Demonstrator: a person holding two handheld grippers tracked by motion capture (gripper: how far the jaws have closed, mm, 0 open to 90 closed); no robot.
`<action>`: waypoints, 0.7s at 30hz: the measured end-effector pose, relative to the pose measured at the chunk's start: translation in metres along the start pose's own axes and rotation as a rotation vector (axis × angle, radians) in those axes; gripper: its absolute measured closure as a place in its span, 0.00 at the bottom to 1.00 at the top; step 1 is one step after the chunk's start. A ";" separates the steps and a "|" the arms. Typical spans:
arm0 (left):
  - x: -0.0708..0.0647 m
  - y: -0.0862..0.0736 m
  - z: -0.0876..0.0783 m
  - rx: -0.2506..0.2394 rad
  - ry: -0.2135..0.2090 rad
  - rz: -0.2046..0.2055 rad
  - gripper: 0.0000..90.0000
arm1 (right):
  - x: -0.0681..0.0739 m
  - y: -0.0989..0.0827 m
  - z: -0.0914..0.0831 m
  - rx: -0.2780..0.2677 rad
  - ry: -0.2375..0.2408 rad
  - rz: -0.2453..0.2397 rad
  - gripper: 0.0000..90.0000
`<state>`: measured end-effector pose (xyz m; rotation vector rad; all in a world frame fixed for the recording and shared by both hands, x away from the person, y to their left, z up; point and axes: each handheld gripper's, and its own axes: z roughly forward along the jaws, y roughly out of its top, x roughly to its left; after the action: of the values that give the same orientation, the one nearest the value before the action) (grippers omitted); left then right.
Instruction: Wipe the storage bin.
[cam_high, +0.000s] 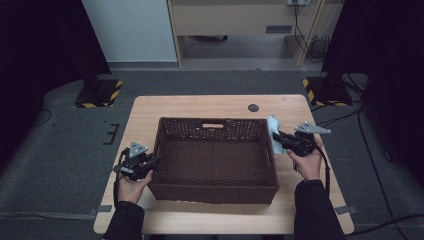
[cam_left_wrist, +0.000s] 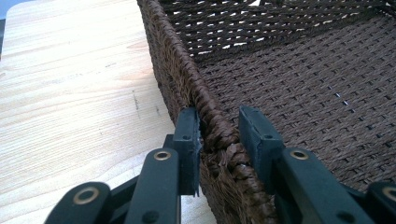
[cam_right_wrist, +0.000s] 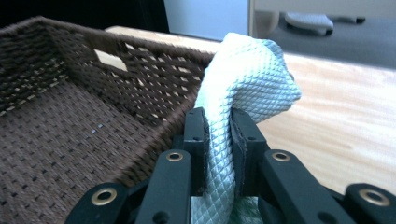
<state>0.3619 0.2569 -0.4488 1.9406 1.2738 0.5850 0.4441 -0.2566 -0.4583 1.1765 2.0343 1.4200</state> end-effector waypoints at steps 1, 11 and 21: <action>0.000 0.000 0.000 0.000 0.000 0.000 0.76 | 0.001 0.001 -0.001 -0.002 0.006 -0.009 0.87; 0.000 0.000 0.000 0.001 0.003 -0.001 0.76 | -0.003 -0.033 0.025 0.257 -0.021 -0.024 0.87; 0.000 0.000 0.000 -0.002 0.005 -0.019 0.77 | 0.001 -0.020 0.011 0.189 -0.006 -0.011 0.87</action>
<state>0.3619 0.2573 -0.4487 1.9252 1.2925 0.5812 0.4430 -0.2516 -0.4807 1.2399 2.2061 1.2385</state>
